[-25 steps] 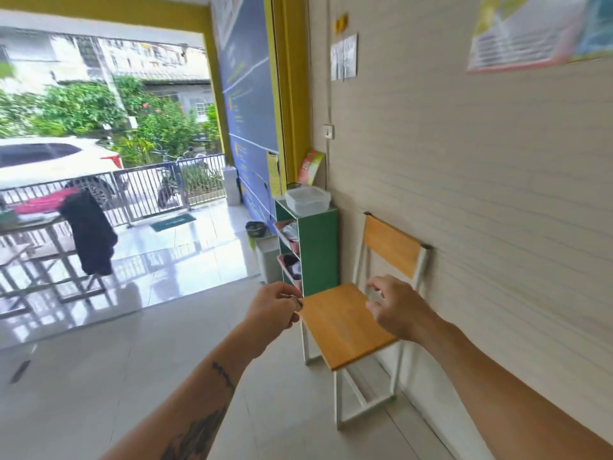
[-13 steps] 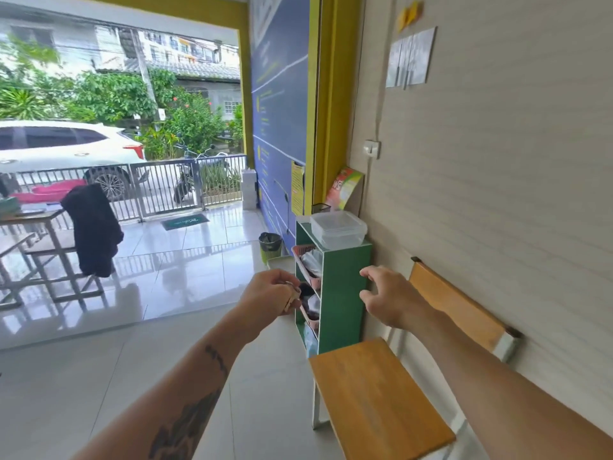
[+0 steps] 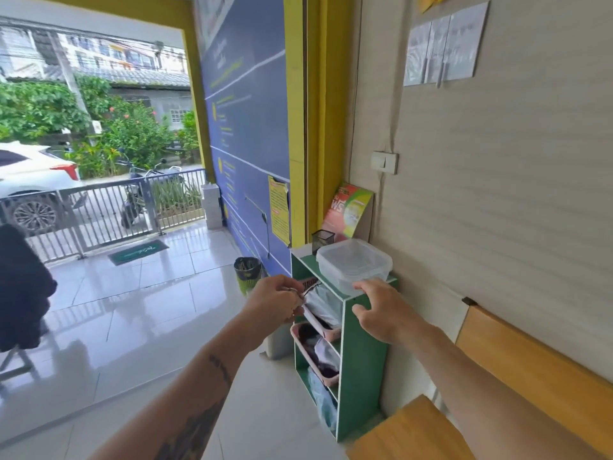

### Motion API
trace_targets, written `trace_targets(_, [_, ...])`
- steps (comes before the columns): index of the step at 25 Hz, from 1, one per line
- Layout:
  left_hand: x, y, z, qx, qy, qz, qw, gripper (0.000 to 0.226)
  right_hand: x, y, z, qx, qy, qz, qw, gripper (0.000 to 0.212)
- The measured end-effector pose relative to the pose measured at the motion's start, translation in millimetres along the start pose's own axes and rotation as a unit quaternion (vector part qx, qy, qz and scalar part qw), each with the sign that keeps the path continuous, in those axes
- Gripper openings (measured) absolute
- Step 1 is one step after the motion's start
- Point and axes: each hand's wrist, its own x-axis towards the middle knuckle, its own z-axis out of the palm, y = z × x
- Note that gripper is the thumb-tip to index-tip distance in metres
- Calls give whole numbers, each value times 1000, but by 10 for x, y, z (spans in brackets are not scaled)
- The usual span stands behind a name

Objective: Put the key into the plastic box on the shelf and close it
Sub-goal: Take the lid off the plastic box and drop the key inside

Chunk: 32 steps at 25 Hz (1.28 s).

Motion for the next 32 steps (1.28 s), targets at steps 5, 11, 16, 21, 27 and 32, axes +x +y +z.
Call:
trace_targets(5, [1229,-100,-17,-12,-24,-22,999,20,1154,143,232,-4,24,2,1000,55])
trace_targets(11, [2589,-54,9,-47,-34,-47,997,19,2361,380,385,-20,0,23,1000,55])
trace_targets(16, [3602,-185,121,-38,-61,-80,994,21,3047,565,620,-37,-11,59,998,57])
trace_targets(21, [4644,-473,320,-19,-121,-108,987,24,3641,749,912,-61,-15,122,991,57])
trace_targets(27, [5594,-861,587,57,-213,-102,970,23,4094,792,1253,-88,-22,207,974,54])
trace_targets(32, [5958,-1198,911,119,-295,-85,944,27,4183,797,1450,-146,-16,237,960,53])
